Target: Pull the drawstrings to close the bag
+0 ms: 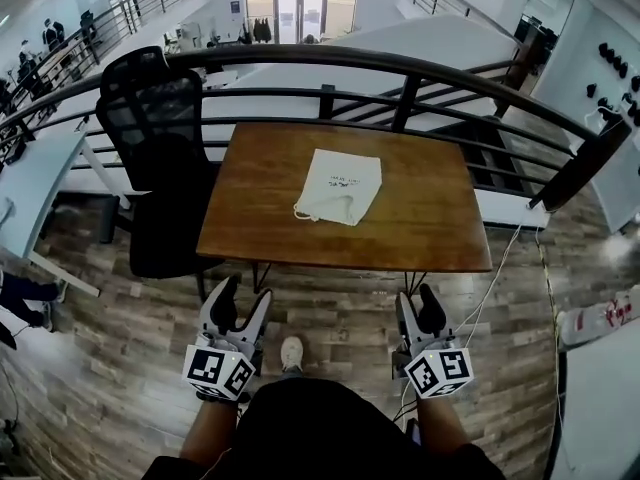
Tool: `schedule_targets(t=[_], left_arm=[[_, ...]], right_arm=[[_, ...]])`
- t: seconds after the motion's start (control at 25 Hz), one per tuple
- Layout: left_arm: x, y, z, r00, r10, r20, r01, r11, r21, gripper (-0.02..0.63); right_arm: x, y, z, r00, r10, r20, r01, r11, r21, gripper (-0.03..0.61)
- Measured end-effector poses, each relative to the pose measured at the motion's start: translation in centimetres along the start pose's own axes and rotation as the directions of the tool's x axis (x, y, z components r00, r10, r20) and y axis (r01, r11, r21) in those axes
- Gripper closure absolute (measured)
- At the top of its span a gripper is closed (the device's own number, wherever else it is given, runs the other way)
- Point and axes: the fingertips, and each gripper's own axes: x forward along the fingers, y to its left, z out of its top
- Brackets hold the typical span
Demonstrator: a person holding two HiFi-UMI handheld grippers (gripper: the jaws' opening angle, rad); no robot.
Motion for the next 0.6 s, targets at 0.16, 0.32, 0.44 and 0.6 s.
schedule_targets(t=[0.16, 0.32, 0.44, 0.6], left_arm=[[3.4, 2.7, 0.7, 1.0, -0.018, -0.001, 0.018, 1.0, 0.01, 0.328], [6.0, 5.4, 1.2, 0.999, -0.037, -0.011, 0.037, 0.999, 0.012, 0.328], [7.4, 6.5, 1.4, 0.998, -0.057, -0.016, 0.057, 0.998, 0.011, 0.328], [8.9, 7.5, 1.3, 0.996, -0.084, -0.021, 0.084, 0.996, 0.01, 0.328]], right_arm=[[4.4, 0.4, 0.8, 1.0, -0.004, 0.005, 0.004, 1.0, -0.012, 0.382], [8.3, 1.1, 0.7, 1.0, -0.012, -0.008, 0.012, 1.0, -0.019, 0.385], [10.0, 1.4, 0.7, 1.0, -0.021, -0.016, 0.021, 1.0, -0.023, 0.385], [11.1, 1.8, 0.8, 0.999, -0.033, -0.013, 0.033, 0.999, -0.037, 0.388]])
